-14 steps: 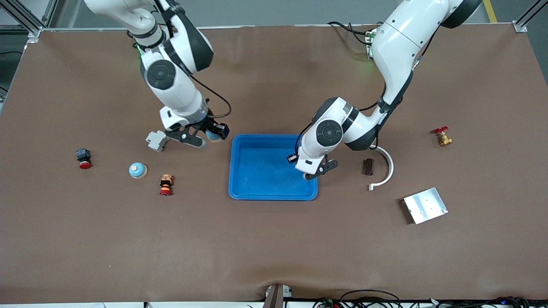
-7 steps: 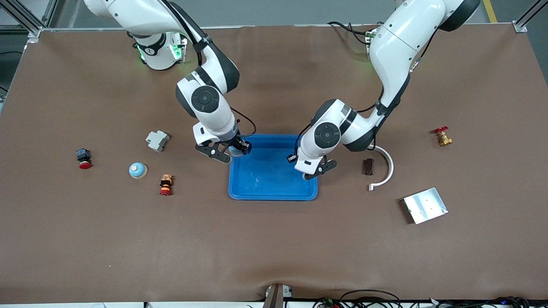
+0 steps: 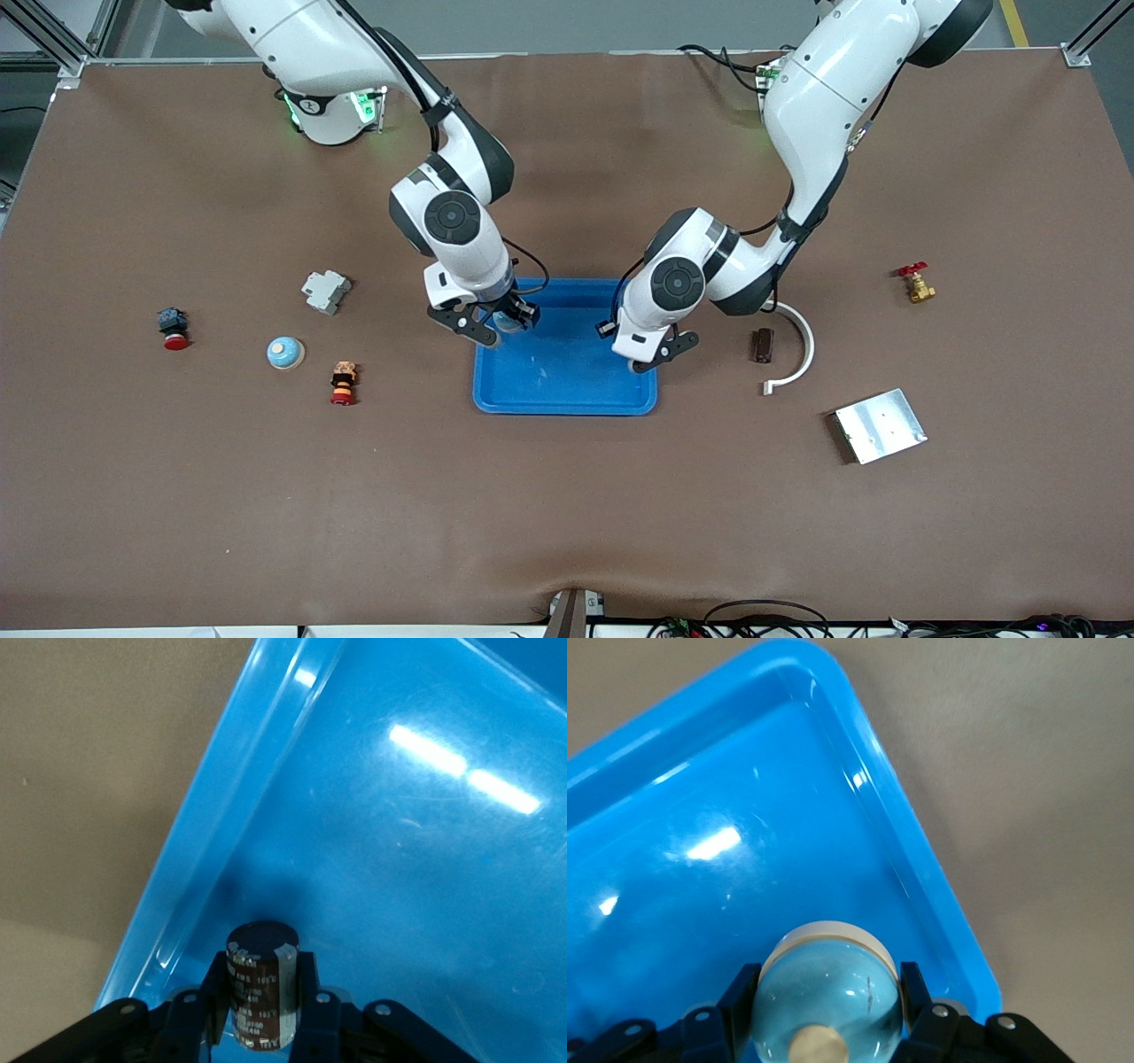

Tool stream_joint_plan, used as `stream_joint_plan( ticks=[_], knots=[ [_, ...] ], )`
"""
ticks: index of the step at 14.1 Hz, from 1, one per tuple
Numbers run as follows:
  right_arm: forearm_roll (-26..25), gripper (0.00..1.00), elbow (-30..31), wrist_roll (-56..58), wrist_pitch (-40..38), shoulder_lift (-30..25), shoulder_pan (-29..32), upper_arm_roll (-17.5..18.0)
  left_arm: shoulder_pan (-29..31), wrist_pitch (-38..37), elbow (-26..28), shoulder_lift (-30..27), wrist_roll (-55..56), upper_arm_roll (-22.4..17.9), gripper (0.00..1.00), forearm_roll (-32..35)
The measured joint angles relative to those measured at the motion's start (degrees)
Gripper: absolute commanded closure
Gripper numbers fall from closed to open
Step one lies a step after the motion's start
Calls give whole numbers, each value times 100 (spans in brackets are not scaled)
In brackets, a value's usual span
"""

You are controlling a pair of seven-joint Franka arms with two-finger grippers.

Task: Place electrolytic capacitor and blue bell in tray
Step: 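Lower the capacitor and the bell into the tray and open both grippers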

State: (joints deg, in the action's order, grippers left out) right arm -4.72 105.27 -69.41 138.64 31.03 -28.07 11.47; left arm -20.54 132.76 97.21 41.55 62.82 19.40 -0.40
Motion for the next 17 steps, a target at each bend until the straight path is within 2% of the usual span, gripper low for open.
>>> stream_joint_plan(
  ticks=[1,2,3,8,15,16,17],
  knots=[
    [-101,100,-4,-108,92,113,-39,-5,0,0,1,2,1,-2,19,0],
    [-225,100,-9,-228,179,222,-74,-8,0,0,0,1,1,-4,6,2],
    [-343,100,-14,-344,238,316,-101,-9,-1,0,-3,1,2,-3,0,6],
    [-455,100,-197,-497,267,557,-180,-21,21,-82,-113,-130,23,-10,0,9],
    [-469,100,-277,-643,481,831,-238,-24,318,-376,-393,-947,-14,-38,0,31],
    [-476,80,-289,-651,459,829,-240,-24,473,-400,-430,-1052,-186,-37,0,40],
    [-476,4,-294,-655,457,832,-241,-25,651,-427,-440,-1138,-470,-35,0,41]
  ],
)
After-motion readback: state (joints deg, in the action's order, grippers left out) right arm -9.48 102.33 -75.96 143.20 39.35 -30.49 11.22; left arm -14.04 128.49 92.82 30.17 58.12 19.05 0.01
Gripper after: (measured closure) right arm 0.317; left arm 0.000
